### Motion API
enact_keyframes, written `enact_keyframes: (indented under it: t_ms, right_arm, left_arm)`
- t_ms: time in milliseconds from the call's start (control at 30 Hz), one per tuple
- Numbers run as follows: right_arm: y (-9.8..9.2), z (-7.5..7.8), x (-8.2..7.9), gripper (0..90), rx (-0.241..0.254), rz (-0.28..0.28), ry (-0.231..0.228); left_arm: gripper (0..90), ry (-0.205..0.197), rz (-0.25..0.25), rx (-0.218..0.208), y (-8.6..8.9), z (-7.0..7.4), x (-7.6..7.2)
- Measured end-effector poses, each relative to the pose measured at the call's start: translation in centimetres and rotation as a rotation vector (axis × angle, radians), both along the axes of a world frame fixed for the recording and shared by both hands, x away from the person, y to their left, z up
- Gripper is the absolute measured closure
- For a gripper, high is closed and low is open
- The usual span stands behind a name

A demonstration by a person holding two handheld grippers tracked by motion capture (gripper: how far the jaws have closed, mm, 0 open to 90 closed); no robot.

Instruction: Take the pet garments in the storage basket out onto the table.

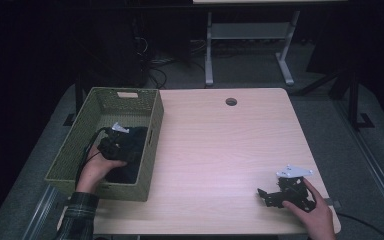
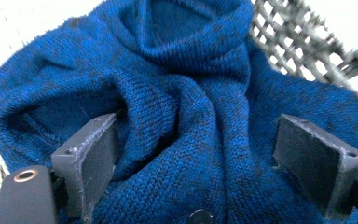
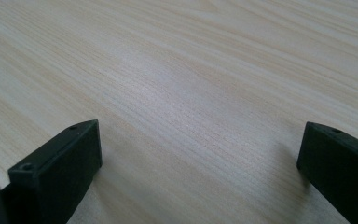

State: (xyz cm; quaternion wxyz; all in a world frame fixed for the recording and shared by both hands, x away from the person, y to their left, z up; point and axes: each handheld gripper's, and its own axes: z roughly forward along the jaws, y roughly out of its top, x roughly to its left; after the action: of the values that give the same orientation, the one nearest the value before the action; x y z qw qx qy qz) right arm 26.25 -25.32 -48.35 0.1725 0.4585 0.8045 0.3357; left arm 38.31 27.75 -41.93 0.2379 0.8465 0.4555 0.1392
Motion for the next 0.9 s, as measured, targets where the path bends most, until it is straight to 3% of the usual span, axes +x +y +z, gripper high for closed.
enact_keyframes:
  t_ms: [267,433,467,567,600,767,900]
  right_arm:
    - [0.0,0.0,0.0,0.0,0.0,0.0,0.0]
    - [0.0,0.0,0.0,0.0,0.0,0.0,0.0]
    - [0.0,0.0,0.0,0.0,0.001,-0.001,0.001]
    - [0.0,0.0,0.0,0.0,0.0,0.0,0.0]
    - [0.0,0.0,0.0,0.0,0.0,0.0,0.0]
    - [0.0,0.0,0.0,0.0,0.0,0.0,0.0]
    - [0.0,0.0,0.0,0.0,0.0,0.0,0.0]
  left_arm:
    - [14.7,0.038,-0.02,0.035,-0.3,-0.7,0.2]
    - [18.4,0.097,-0.052,0.083,-0.9,-1.4,0.2]
    - [23.0,0.102,-0.049,0.079,-0.9,-1.2,0.1]
    - [53.1,0.098,-0.026,0.045,-0.3,-0.4,0.1]
    - [59.4,0.098,-0.023,0.031,-0.2,-0.3,0.1]
    - [65.1,0.096,-0.007,0.002,0.2,0.3,0.1]
    - [65.4,0.077,0.008,-0.048,0.7,0.8,0.1]
